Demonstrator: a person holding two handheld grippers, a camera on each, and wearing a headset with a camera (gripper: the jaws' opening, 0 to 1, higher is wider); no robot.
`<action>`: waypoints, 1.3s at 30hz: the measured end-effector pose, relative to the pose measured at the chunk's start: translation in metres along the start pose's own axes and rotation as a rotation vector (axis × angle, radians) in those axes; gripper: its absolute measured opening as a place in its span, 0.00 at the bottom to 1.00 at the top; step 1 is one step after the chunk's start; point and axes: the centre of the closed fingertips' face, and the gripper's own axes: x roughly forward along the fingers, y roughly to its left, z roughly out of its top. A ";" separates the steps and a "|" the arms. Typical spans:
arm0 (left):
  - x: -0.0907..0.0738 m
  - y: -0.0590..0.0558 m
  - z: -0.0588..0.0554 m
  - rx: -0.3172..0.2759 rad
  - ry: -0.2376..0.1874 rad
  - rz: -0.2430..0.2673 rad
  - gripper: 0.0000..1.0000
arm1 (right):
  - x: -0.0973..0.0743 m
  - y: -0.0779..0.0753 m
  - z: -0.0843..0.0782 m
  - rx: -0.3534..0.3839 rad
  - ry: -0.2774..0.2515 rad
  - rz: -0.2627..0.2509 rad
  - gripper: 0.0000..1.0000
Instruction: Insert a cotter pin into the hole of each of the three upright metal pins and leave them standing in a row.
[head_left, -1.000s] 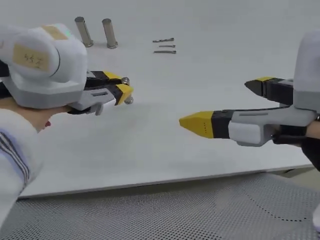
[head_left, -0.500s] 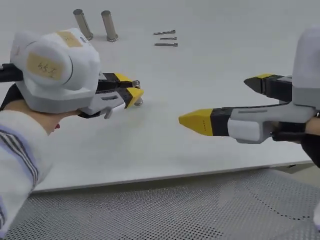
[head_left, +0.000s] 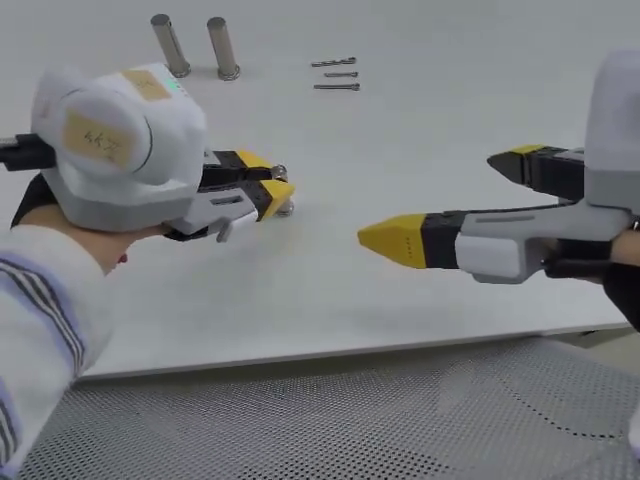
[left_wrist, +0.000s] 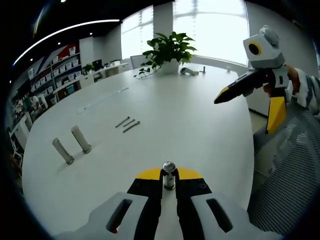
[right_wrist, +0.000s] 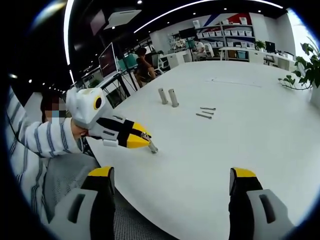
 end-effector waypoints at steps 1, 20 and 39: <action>0.000 0.000 0.000 0.002 -0.003 0.002 0.05 | 0.000 0.000 0.000 0.000 0.000 0.000 0.94; -0.029 -0.013 0.009 0.017 -0.032 -0.032 0.37 | -0.005 0.001 0.002 -0.013 0.002 -0.009 0.94; -0.069 -0.018 0.028 -0.128 -0.201 -0.002 0.99 | -0.008 -0.008 0.006 -0.032 0.010 -0.037 0.93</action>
